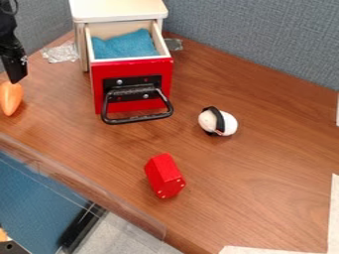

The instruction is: Put the carrot in the drawer

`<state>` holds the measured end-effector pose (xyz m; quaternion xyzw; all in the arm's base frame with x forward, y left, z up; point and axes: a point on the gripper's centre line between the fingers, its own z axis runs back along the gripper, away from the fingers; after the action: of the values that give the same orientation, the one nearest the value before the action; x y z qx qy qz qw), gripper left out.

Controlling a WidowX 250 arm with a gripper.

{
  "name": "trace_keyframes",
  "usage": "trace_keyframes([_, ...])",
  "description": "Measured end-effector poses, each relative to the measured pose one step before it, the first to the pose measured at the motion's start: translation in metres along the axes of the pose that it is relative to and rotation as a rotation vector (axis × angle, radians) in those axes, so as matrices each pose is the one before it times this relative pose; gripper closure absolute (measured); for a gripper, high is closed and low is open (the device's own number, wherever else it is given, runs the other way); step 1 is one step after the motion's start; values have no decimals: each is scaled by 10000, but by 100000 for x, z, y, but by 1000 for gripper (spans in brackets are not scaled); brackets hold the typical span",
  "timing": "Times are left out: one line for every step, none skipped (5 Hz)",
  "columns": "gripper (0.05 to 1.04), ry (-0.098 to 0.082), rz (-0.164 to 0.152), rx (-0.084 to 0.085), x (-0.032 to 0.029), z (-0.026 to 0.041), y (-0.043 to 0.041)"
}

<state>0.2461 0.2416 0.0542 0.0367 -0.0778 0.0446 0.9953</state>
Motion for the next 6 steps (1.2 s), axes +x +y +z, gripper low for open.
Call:
trace_keyframes([83, 321, 43, -306, -547, -1241, -432])
trace_keyframes([83, -19, 89, -221, -13, -3, -388])
trace_keyframes([83, 97, 55, -201, -703, -617, -530])
trace_keyframes([83, -136, 583, -110, -681, -151, -36])
trace_keyframes([138, -196, 868, 341, -72, -434, 333])
trace_keyframes([425, -47, 1175, 267, 64, -1888, 629])
